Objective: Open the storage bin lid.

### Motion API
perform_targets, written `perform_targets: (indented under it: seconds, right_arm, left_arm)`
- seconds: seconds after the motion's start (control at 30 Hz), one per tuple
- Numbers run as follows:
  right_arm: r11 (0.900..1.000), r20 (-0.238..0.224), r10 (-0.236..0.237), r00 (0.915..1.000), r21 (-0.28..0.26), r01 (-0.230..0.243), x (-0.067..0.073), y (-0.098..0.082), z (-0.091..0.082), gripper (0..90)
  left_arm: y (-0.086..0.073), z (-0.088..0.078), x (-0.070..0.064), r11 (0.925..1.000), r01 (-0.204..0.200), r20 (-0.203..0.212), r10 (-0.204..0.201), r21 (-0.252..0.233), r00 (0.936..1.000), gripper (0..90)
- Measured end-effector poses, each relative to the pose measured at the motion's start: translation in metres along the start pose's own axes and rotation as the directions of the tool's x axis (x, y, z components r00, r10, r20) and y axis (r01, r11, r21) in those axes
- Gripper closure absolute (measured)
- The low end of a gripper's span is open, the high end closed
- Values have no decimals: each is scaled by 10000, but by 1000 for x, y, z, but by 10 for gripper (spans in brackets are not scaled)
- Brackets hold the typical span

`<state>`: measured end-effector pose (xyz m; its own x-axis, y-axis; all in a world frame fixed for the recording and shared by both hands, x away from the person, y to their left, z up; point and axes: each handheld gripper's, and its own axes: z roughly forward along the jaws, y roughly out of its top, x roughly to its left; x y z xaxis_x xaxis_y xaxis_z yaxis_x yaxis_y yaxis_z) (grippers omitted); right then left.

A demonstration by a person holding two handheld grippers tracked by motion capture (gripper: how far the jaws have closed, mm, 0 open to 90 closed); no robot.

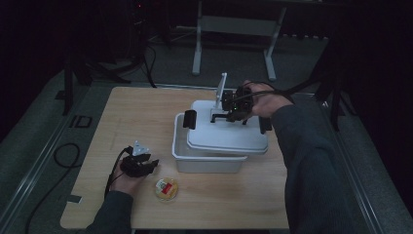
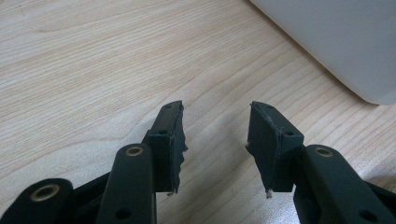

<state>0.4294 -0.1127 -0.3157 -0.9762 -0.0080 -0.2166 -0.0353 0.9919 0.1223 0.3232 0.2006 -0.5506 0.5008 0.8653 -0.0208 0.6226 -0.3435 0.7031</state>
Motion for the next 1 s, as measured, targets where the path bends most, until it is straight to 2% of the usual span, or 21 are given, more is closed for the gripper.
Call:
perform_targets:
  seconds: [1.0]
  right_arm:
    - [9968, 119, 780, 9969, -184, -778, -6, -39, -9, 843]
  left_arm:
    - [0, 2, -2, 9999, -46, 46, 46, 92, 10000, 555]
